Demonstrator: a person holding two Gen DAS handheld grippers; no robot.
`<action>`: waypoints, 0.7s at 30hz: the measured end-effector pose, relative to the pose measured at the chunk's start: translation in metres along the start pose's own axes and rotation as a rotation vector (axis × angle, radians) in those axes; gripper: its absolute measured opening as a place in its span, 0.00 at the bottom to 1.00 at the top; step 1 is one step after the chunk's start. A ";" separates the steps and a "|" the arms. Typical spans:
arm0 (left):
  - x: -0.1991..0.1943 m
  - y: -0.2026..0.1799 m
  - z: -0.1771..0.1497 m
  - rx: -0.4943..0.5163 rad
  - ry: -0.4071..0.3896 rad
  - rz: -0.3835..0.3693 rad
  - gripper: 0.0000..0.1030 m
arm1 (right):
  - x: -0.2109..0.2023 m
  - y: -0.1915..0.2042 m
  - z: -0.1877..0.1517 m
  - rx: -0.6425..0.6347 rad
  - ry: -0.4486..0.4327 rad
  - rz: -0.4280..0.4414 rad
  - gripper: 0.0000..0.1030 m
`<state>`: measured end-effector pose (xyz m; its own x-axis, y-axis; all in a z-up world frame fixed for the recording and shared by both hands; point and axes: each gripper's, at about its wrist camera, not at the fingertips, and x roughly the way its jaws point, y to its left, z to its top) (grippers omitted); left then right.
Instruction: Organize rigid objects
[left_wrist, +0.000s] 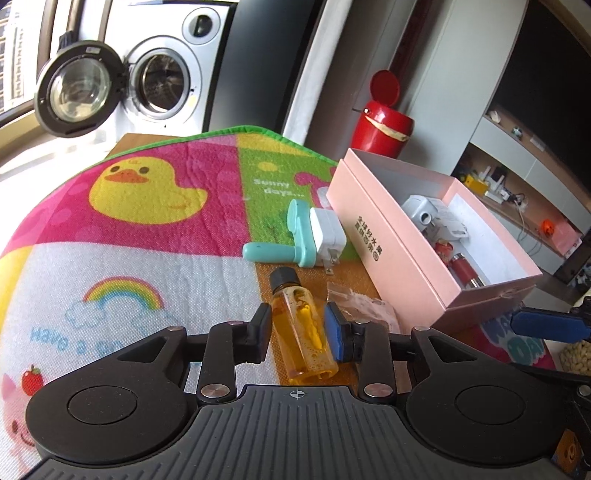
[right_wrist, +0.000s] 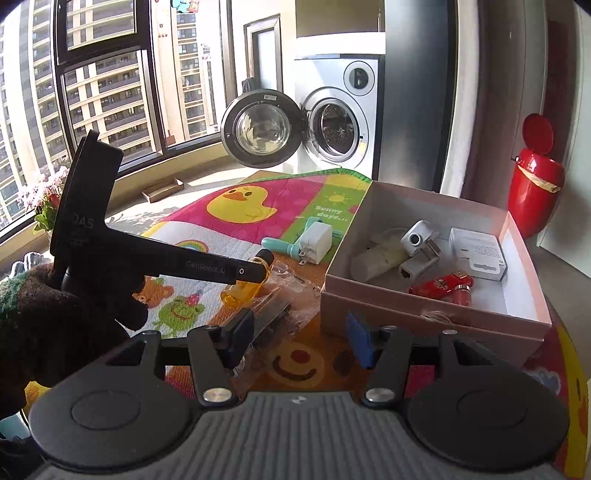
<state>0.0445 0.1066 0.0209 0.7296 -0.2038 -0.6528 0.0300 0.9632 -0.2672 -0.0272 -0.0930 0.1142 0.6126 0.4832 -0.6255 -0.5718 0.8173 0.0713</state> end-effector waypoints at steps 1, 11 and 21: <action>-0.001 0.001 -0.002 0.000 0.001 -0.009 0.33 | 0.003 0.000 0.006 0.009 -0.004 0.001 0.54; -0.034 0.035 -0.023 -0.005 -0.040 0.029 0.31 | 0.097 0.004 0.089 0.028 0.150 -0.026 0.32; -0.053 0.060 -0.035 -0.078 -0.062 -0.002 0.31 | 0.170 0.021 0.103 -0.046 0.282 -0.192 0.23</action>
<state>-0.0165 0.1693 0.0148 0.7705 -0.1923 -0.6077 -0.0200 0.9457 -0.3245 0.1209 0.0387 0.0890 0.5406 0.2107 -0.8144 -0.4882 0.8670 -0.0998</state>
